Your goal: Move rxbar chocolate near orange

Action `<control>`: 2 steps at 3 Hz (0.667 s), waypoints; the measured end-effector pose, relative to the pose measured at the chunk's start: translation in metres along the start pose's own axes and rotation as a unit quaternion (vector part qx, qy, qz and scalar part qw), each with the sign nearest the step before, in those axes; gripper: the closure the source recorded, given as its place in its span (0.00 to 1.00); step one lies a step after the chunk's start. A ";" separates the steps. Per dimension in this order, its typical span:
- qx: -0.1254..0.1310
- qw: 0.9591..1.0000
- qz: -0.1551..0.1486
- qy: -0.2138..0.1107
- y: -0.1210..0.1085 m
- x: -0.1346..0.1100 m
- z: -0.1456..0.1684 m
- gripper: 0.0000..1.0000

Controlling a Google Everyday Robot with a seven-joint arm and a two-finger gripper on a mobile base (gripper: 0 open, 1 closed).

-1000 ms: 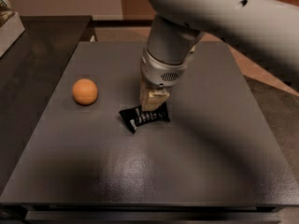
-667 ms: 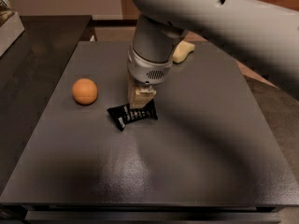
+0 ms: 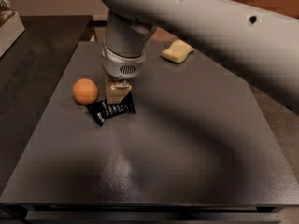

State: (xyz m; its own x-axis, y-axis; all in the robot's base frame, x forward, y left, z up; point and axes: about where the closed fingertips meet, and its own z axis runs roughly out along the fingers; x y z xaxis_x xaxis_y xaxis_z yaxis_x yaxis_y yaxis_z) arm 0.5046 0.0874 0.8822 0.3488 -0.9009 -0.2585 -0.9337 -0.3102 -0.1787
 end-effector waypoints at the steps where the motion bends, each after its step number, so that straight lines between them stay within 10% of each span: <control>1: 0.005 1.000 -0.006 0.000 -0.012 -0.012 0.005 0.84; 2: 0.008 1.000 -0.008 0.001 -0.019 -0.019 0.008 0.61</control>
Offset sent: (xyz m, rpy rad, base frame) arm 0.0190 0.0353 0.0004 0.0040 -0.0275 0.0121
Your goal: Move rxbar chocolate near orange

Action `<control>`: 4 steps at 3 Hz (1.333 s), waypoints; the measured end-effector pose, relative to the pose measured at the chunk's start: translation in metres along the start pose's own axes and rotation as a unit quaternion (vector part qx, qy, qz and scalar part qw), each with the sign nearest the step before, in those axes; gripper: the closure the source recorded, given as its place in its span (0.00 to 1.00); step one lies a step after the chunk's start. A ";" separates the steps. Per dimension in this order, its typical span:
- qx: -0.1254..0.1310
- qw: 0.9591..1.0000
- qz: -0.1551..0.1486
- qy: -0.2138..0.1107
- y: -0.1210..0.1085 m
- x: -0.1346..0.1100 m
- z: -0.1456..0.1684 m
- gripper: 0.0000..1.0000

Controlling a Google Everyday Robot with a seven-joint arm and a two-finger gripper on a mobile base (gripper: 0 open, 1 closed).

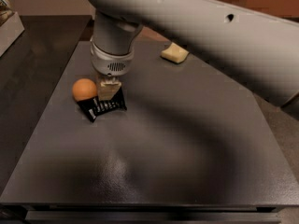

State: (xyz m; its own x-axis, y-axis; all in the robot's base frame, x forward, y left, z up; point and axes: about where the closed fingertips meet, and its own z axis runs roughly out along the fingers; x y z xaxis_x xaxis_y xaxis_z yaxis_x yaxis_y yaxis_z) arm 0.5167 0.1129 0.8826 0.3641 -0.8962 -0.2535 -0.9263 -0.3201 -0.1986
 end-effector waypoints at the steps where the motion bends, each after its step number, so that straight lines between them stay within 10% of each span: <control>1: 0.000 1.000 -0.001 0.000 0.001 0.000 0.000 0.37; 3: 0.001 1.000 -0.002 0.001 0.001 -0.002 0.000 0.00; 4: 0.001 1.000 -0.002 0.001 0.001 -0.002 0.000 0.00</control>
Offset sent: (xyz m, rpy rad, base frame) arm -0.0007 0.0002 0.0001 -0.0003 -0.0008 0.0012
